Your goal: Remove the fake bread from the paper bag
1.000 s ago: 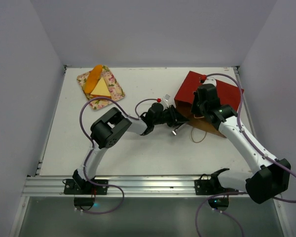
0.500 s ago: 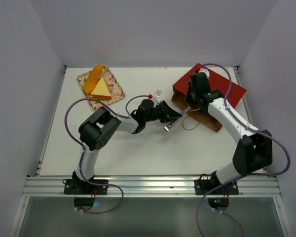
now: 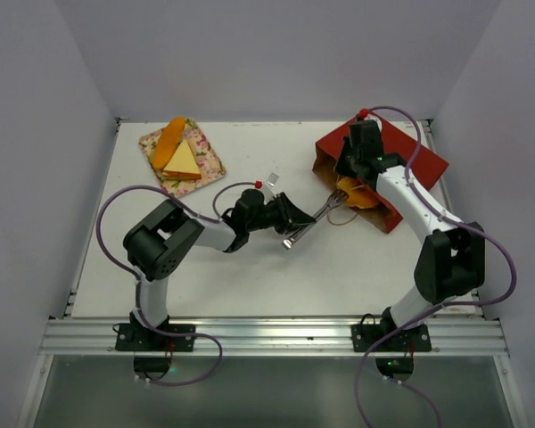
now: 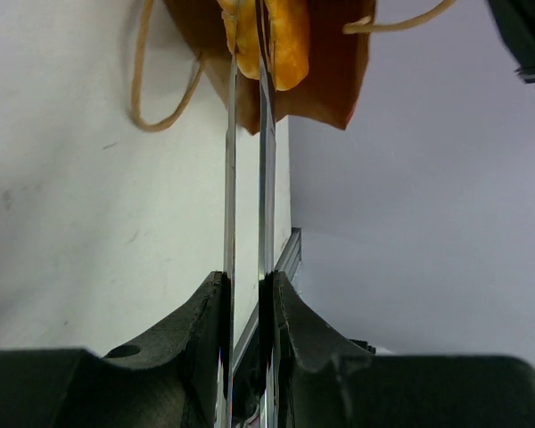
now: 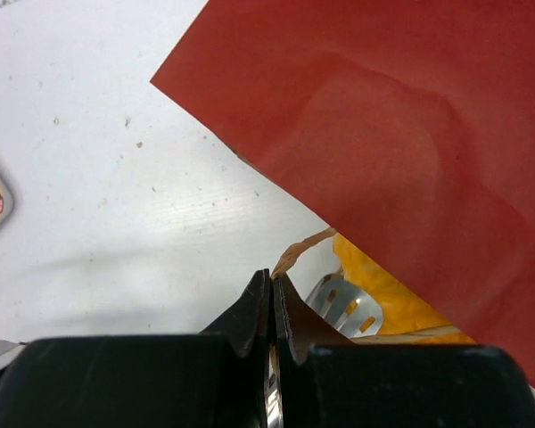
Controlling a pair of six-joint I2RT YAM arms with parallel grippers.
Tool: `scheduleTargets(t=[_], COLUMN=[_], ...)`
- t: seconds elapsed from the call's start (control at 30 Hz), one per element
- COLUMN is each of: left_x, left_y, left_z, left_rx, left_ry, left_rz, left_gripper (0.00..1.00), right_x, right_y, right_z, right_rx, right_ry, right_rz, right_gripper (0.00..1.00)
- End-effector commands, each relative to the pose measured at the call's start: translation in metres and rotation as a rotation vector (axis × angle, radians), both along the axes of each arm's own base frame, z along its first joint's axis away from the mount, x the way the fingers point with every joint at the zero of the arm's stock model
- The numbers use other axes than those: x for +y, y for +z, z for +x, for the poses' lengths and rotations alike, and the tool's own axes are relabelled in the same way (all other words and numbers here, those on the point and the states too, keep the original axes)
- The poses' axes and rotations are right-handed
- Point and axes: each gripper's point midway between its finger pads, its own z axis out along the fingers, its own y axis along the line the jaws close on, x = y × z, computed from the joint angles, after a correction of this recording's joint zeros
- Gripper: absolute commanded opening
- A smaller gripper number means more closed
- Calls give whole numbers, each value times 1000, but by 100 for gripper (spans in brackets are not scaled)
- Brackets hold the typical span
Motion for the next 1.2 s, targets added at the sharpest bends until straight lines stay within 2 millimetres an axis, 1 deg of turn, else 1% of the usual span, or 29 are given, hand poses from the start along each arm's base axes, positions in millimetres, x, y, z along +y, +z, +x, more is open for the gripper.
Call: scheduleTargets(t=[0.0,0.03,0.2,0.3,0.33,0.4,0.43,0.5,0.53,0.57,0.6,0.63,0.67,0.7,0.73,0.77,0.8,0.83,0.9,0.93,1.0,1.03,1.1,1.13,1.17], left_x=[6,10,17,25,27,33,35,40,43,48,54,59,65,72,76,79,84,89,96,104,114,126,137,149,153], left_y=[37,34,31,34,40,40,46,42,47,44,35,40,38,29,34,33,27,31,31,31,31,30,31,31,35], left_z=[-3,-5,-10,-14,-15,-20,-22,-27,-30,-31,-35,-37,-37,-44,-47,-49,-54,-56,-58,-59,-57,-52,-48,-43,-40], left_rx=[-135,-130,-139,-157,-167,-172,-181,-177,-196,-190,-177,-187,-186,-168,-178,-176,-164,-175,-179,-186,-191,-197,-208,-216,-228], left_ry=[-12,-8,-10,-2,5,12,14,15,16,21,24,30,39,37,41,42,43,47,57,71,87,110,121,139,148], left_rz=[-72,-64,-48,-38,-43,-49,-58,-43,-43,-27,-5,-7,-2,10,3,7,20,26,38,50,67,88,104,130,138], left_gripper=[16,16,16,16,16,16,16,16,16,16,16,16,16,16,16,16,16,16,16,16,16,16,16,16,16], right_x=[7,6,0,-4,-5,-4,-5,-4,-4,-4,-4,-4,-5,-4,-4,-4,-4,-4,-3,-3,-3,-3,-3,-3,-1], right_y=[27,27,28,28,29,30,30,30,30,30,29,29,30,29,30,31,30,29,27,26,24,24,23,23,22], right_z=[12,11,7,4,4,3,2,2,2,1,1,1,0,0,0,-1,-1,-1,-3,-4,-5,-6,-7,-7,-8], right_rx=[-72,-74,-71,-74,-75,-75,-77,-76,-74,-74,-74,-72,-74,-78,-82,-86,-84,-82,-75,-72,-69,-68,-66,-67,-65], right_ry=[11,7,-3,-15,-15,-12,-12,-8,-7,-6,-5,-3,0,4,6,5,5,6,11,14,16,17,21,24,32], right_rz=[43,42,18,16,17,21,22,23,25,26,27,27,27,33,35,38,40,43,46,48,47,46,48,50,54], right_gripper=[0,0,0,0,0,0,0,0,0,0,0,0,0,0,0,0,0,0,0,0,0,0,0,0,0])
